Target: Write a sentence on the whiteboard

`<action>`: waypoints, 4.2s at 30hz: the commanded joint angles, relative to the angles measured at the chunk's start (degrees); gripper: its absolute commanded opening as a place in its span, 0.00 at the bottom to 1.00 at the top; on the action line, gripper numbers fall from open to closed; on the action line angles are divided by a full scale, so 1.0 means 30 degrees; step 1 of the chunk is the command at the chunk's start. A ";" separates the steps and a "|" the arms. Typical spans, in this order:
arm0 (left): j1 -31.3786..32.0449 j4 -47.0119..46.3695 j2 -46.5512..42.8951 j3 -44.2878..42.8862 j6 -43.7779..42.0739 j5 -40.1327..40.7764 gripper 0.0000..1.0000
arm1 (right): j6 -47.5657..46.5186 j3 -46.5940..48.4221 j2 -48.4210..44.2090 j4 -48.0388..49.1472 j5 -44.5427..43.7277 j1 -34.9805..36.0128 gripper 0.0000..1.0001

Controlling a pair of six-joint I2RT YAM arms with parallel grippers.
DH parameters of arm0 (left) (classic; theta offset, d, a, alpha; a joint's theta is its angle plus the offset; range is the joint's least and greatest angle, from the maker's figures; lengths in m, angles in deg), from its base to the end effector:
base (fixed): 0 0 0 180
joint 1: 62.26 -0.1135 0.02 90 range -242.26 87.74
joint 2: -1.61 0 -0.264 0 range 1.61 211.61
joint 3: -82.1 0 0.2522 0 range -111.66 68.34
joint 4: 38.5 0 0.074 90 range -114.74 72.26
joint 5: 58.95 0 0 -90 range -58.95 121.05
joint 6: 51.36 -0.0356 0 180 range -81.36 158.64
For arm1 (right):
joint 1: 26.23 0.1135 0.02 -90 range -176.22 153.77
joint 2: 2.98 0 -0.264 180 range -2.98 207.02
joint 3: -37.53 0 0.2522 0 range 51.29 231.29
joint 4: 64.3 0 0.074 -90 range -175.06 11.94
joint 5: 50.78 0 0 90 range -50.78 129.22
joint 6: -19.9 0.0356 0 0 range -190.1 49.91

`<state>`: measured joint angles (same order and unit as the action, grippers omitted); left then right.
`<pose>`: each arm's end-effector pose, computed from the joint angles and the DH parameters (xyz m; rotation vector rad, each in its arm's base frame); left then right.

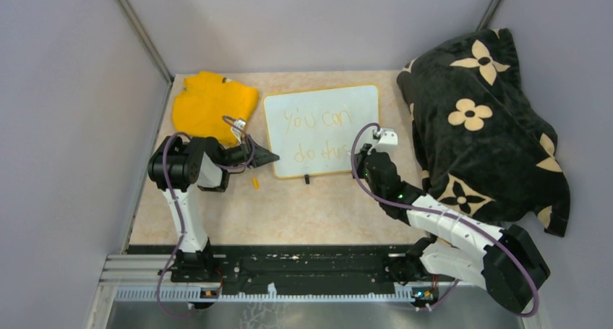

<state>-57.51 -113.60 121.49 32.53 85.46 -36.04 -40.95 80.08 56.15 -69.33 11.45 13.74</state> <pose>0.3202 -0.0595 0.1123 0.4502 1.7097 -1.5345 0.1826 0.1314 0.2293 0.1379 1.9126 0.3439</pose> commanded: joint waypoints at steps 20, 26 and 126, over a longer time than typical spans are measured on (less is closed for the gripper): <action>0.0023 -0.1610 0.0642 -0.0073 0.0171 0.0404 0.00 | 0.0404 -0.0695 -0.0108 0.0593 0.0818 -0.0357 0.00; 0.0025 -0.1610 0.0642 -0.0066 0.0139 0.0411 0.00 | 0.0616 -0.0612 0.0132 0.1183 0.1513 -0.0320 0.00; 0.0027 -0.1376 0.0672 -0.0181 0.0138 0.0328 0.00 | -0.0843 -0.1908 -0.4261 0.0816 -0.2557 0.1030 0.00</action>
<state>-57.51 -113.57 121.51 32.46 85.38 -36.09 -44.31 73.16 43.69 -69.62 4.74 16.41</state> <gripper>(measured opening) 0.179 0.111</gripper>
